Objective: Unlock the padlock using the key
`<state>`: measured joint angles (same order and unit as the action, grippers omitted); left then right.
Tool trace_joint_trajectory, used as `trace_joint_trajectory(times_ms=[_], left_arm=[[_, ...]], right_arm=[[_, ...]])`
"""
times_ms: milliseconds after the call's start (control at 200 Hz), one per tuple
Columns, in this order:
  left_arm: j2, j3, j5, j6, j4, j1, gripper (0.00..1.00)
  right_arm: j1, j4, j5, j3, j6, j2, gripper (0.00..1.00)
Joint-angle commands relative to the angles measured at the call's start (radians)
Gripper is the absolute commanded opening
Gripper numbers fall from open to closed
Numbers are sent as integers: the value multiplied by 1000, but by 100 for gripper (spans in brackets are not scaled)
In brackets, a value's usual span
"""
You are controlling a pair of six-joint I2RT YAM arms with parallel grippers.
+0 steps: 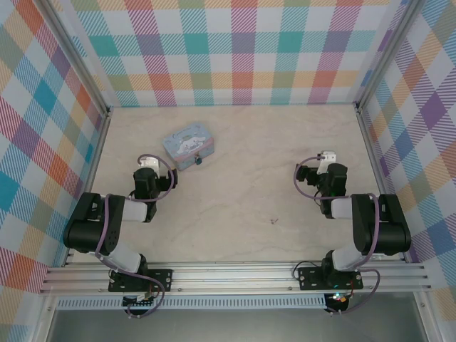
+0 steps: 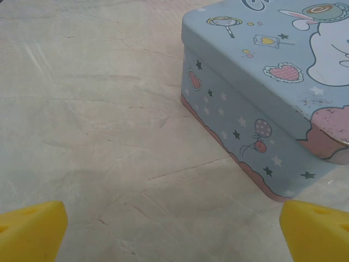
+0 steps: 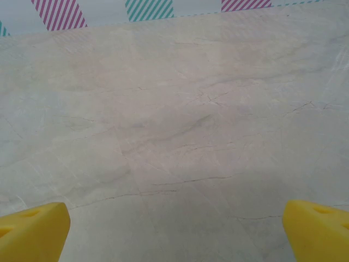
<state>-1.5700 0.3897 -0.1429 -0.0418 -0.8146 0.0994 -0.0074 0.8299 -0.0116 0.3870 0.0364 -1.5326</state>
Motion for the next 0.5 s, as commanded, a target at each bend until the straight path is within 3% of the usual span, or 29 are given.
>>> trace_joint_trajectory(times_ms=[0, 495], left_arm=[[2, 16, -8, 9, -28, -9, 100], [2, 18, -5, 11, -23, -10, 100]], right_arm=[[-5, 28, -3, 7, 0, -2, 100], [-6, 26, -4, 9, 0, -2, 100]])
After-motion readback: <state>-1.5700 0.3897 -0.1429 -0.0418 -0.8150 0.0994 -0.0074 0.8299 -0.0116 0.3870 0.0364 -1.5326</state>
